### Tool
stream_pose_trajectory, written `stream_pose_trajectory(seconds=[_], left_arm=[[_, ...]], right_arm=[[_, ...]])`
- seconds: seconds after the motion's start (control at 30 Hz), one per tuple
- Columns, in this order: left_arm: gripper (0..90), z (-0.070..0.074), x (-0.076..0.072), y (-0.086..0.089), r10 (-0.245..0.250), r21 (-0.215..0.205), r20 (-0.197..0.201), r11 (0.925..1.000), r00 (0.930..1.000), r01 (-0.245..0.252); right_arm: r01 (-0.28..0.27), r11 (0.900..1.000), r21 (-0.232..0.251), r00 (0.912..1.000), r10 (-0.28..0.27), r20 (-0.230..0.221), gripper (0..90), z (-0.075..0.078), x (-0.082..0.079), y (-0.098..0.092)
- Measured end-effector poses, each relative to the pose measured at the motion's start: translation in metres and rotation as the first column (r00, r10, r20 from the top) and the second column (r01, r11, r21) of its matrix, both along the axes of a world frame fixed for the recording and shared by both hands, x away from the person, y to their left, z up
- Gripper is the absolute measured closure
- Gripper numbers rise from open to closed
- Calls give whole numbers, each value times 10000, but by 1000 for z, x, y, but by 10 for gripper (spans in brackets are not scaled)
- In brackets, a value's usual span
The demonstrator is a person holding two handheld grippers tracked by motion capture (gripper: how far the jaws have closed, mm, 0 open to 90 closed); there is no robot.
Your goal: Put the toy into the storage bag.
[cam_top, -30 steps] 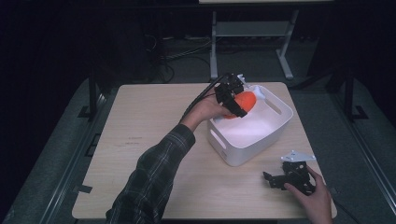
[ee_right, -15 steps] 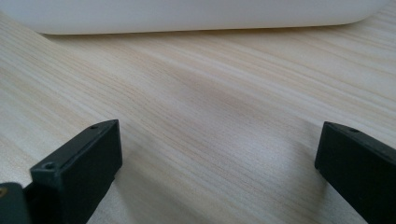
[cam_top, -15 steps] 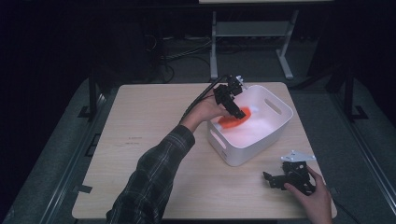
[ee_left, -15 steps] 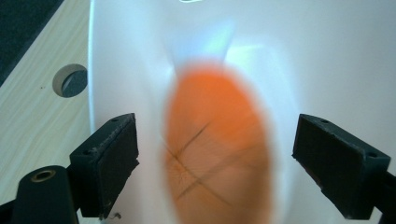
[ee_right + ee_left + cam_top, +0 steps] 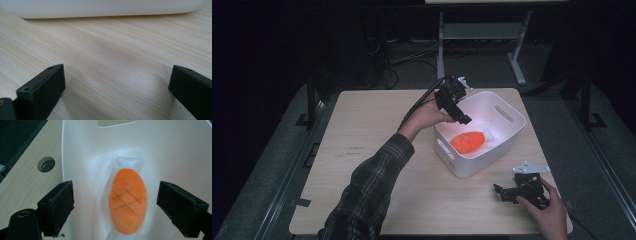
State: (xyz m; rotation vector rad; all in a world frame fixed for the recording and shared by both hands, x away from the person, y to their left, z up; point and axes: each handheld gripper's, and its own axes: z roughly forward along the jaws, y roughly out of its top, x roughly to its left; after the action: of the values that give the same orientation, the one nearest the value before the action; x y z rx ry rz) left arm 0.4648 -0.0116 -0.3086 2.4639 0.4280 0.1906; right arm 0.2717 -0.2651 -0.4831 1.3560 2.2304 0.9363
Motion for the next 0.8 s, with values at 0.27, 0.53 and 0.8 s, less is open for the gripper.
stream_pose_trajectory(seconds=[0.27, 0.53, 0.8], left_arm=[[135, 6, -10, 12, -33, -84, 96, 10000, 9999, 33], [136, 10, -17, 27, -29, -210, 234, 9998, 9997, 34], [136, 12, -26, 48, 62, -387, 288, 9992, 9996, -51]], right_arm=[[-3, 10000, -3, 10000, 3, 6, 2, 0, 0, 0], [-17, 10000, 0, 10000, 17, 6, 2, 0, 0, 0], [-9, 10000, 10, 10000, 9, -2, 3, 0, 0, 0]])
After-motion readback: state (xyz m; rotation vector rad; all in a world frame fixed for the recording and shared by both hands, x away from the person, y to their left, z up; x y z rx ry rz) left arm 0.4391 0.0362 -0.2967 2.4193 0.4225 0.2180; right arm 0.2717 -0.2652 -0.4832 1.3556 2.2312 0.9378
